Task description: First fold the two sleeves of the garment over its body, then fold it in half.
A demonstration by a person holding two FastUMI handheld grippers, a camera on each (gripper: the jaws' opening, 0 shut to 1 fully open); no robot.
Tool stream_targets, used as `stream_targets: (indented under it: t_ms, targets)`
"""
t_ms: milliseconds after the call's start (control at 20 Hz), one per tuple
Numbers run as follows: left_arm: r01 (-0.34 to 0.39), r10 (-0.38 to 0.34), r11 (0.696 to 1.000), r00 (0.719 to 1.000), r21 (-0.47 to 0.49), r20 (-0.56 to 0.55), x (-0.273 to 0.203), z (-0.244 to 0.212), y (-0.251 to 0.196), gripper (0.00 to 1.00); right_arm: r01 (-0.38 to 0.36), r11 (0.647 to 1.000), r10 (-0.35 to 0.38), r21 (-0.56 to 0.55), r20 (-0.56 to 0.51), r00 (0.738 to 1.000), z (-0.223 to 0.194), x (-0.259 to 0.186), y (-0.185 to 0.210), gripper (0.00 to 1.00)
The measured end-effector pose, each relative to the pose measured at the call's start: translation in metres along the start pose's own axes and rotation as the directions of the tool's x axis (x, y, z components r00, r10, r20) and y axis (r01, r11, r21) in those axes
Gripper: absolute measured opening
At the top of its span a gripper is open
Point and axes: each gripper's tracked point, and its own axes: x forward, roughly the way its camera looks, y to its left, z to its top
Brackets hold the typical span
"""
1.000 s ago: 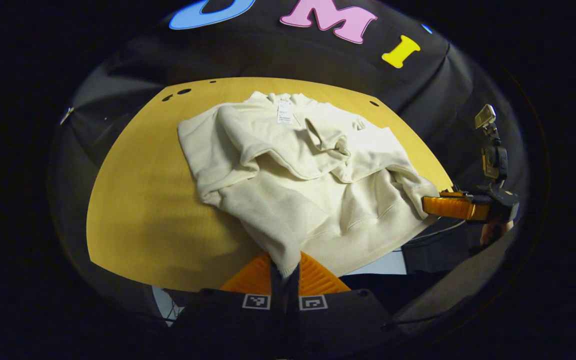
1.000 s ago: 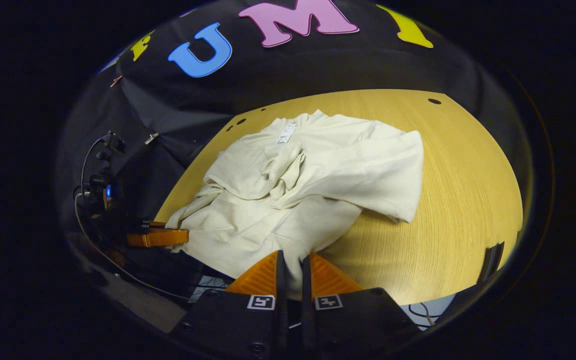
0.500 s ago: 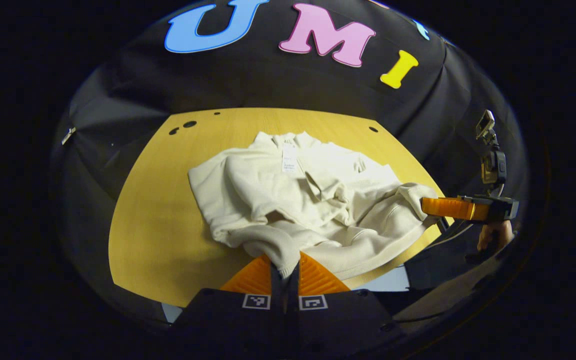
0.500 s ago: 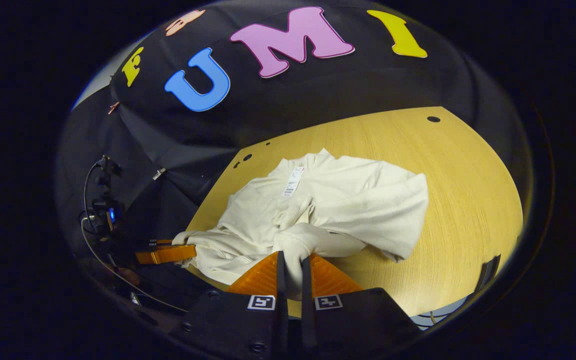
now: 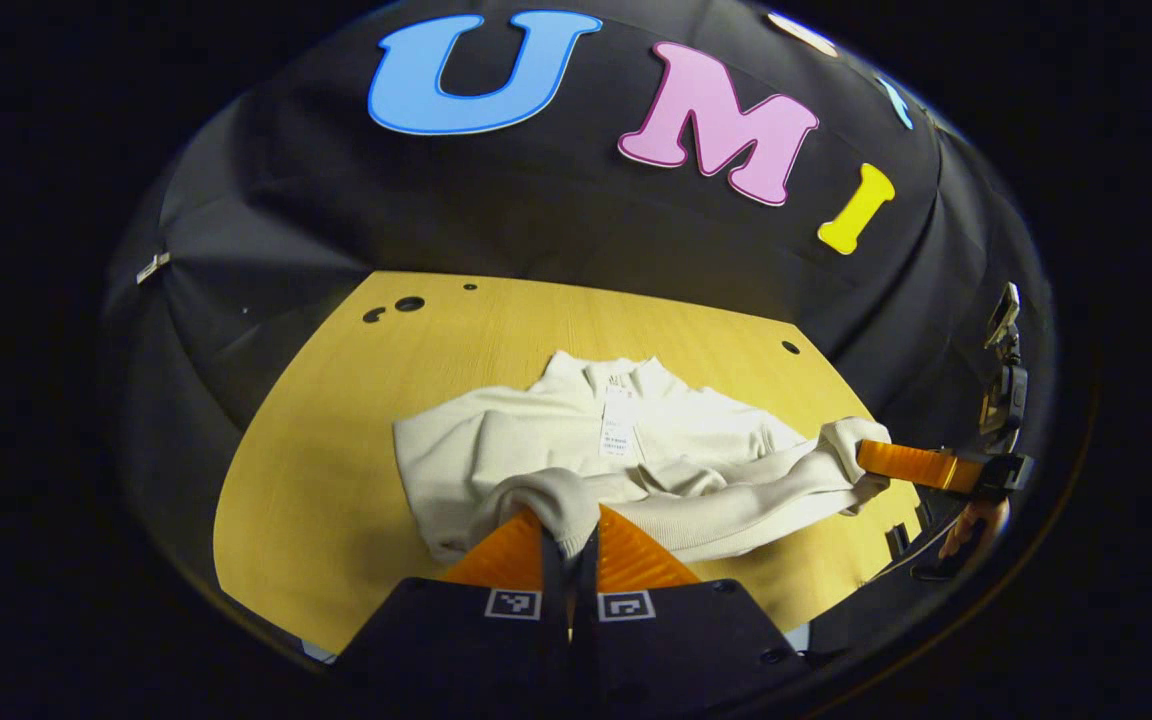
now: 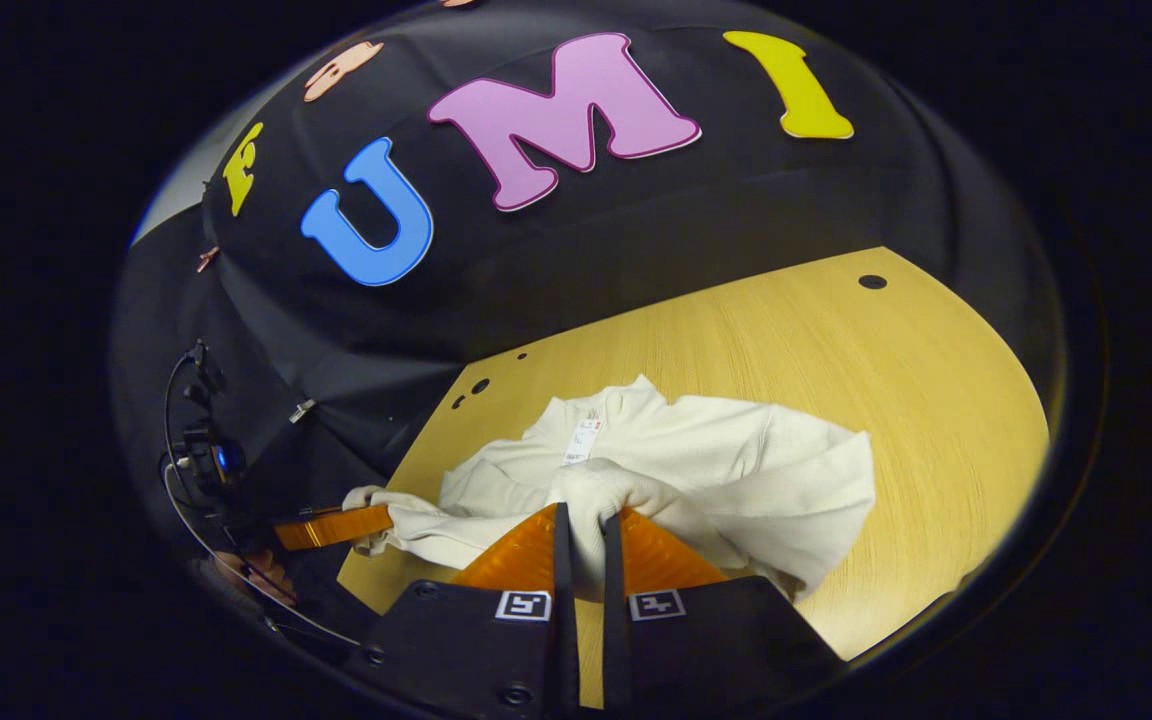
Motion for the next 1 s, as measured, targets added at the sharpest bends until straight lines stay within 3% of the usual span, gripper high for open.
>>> stream_targets:
  t_ms: [450, 900, 1000]
  targets:
    - [-0.079, 0.075, 0.995, 0.995, -0.065, -0.066, 0.117, 0.012, 0.021, 0.06, 0.093, 0.994, -0.092, 0.061, -0.022, 0.996, 0.012, 0.095, -0.040, 0.14]
    - [-0.116, 0.092, 0.987, 0.976, -0.114, -0.198, 0.189, -0.018, 0.036, 0.06, 0.170, 0.981, -0.153, 0.098, -0.155, 0.976, -0.026, 0.157, -0.076, 0.14]
    - [-0.108, 0.082, 0.986, 0.976, -0.123, -0.201, 0.196, -0.021, 0.036, 0.10, 0.178, 0.979, -0.156, 0.099, -0.197, 0.968, -0.038, 0.162, -0.078, 0.16]
